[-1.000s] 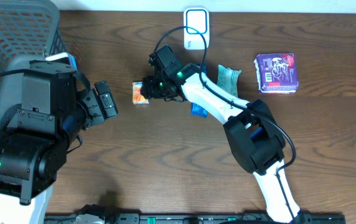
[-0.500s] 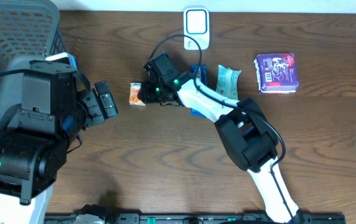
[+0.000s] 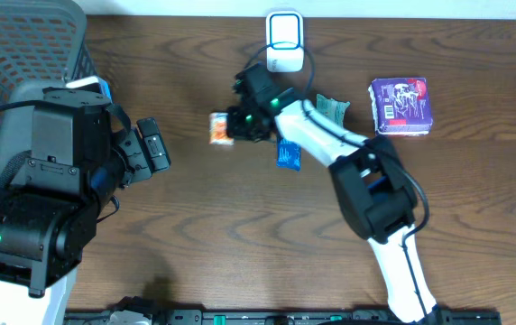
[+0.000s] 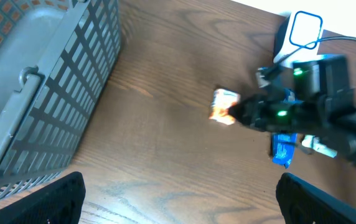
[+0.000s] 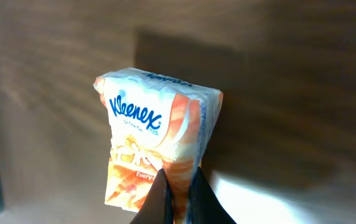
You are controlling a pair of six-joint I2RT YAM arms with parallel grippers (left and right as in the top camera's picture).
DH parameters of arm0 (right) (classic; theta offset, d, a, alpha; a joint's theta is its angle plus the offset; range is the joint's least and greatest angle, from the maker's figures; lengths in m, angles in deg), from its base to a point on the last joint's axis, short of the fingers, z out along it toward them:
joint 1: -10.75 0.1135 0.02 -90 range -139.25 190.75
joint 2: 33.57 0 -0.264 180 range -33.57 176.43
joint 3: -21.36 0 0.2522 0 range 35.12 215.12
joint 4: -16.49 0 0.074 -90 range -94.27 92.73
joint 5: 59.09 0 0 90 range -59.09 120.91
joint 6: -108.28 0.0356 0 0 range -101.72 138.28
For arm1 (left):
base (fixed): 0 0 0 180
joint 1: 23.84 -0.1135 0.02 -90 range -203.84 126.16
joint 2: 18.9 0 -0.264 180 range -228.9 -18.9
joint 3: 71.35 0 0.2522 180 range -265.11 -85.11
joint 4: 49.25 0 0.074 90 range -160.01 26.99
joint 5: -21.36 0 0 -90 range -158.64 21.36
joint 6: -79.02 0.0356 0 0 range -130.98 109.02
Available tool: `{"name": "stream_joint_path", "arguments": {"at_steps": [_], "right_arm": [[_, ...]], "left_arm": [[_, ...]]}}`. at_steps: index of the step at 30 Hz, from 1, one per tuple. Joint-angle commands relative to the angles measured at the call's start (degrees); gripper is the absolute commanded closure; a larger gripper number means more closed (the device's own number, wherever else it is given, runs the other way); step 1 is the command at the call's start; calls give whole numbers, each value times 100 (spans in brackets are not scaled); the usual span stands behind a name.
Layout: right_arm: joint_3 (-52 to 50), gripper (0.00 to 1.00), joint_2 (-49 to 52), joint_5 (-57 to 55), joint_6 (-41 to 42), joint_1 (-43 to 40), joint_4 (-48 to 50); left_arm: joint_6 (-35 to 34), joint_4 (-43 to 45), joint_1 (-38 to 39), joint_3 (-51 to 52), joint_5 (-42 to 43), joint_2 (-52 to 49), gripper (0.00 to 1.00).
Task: Scan the item barcode
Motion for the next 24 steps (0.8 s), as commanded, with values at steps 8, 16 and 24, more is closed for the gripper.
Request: {"name": "stream_joint_path", "arguments": {"at_steps": [8, 16, 24], "right_arm": [[-33, 96, -282, -247, -907, -662, -496], [87, 99, -302, 227, -1416, -680, -822], [669, 45, -592, 177, -1567, -719, -1659]], "left_arm": [[72, -17, -31, -11, -70, -7, 2], [72, -17, -31, -11, -70, -7, 2], [72, -20, -31, -11, -70, -7, 2]]}}
